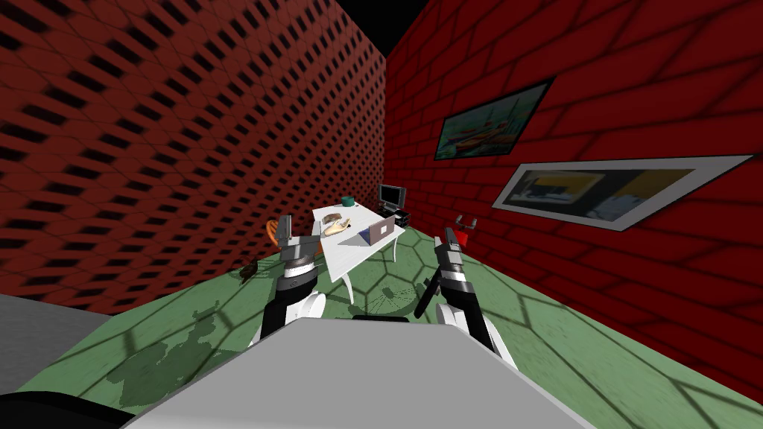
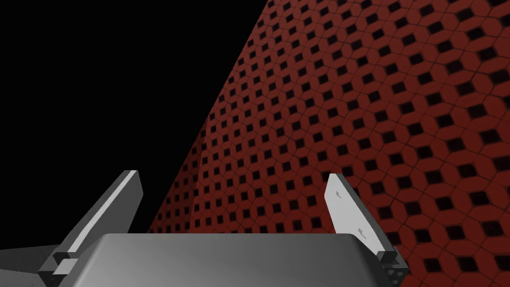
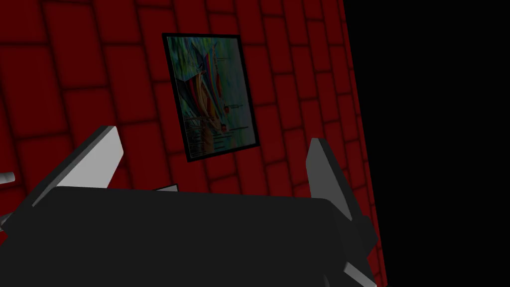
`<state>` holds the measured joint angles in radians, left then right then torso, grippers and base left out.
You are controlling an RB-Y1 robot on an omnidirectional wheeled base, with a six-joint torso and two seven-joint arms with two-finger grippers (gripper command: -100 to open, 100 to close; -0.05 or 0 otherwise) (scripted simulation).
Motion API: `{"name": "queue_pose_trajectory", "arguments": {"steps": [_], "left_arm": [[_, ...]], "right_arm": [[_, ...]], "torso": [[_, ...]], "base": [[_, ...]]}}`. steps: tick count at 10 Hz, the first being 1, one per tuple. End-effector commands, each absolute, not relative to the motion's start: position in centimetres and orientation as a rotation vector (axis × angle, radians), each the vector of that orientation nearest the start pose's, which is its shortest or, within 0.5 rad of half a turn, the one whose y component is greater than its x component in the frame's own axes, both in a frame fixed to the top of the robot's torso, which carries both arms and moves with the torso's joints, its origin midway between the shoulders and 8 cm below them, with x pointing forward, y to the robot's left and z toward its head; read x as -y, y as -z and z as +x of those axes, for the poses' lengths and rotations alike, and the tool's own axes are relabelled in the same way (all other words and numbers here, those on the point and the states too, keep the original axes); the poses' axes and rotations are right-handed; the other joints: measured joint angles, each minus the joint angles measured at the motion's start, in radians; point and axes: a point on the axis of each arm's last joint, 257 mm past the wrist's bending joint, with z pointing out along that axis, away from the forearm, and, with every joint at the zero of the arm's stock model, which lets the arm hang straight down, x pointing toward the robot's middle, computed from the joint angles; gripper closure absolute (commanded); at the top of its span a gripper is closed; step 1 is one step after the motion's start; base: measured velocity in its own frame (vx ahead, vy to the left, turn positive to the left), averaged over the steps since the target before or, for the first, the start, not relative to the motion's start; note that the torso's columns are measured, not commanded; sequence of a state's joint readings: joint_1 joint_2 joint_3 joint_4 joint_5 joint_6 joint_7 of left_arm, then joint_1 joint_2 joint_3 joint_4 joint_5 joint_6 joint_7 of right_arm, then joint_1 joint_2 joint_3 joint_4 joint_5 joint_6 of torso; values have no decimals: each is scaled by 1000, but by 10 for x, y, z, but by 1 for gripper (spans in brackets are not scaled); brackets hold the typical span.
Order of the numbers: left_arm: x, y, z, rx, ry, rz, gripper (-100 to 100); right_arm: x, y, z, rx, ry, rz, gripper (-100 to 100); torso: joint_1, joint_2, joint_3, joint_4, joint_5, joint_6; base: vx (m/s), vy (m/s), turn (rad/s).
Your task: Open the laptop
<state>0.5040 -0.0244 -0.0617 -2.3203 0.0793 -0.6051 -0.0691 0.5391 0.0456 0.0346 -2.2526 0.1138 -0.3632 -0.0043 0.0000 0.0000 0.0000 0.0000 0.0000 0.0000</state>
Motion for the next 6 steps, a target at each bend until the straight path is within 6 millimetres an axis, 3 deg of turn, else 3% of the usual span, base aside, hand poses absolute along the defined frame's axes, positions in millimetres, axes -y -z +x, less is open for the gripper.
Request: {"name": "queue_pose_trajectory", "arguments": {"steps": [1, 6], "left_arm": [[-270, -59, 317, -455, 1371, -598, 0], [-270, -59, 316, -455, 1371, -598, 0]], "right_arm": [[271, 30, 369, -776, -1202, 787, 0], [271, 29, 369, -775, -1203, 787, 0]], "torso": [[0, 40, -82, 41, 0, 0], [0, 396, -792, 396, 0, 0]], "base": [[0, 0, 0], [0, 0, 0]]}}
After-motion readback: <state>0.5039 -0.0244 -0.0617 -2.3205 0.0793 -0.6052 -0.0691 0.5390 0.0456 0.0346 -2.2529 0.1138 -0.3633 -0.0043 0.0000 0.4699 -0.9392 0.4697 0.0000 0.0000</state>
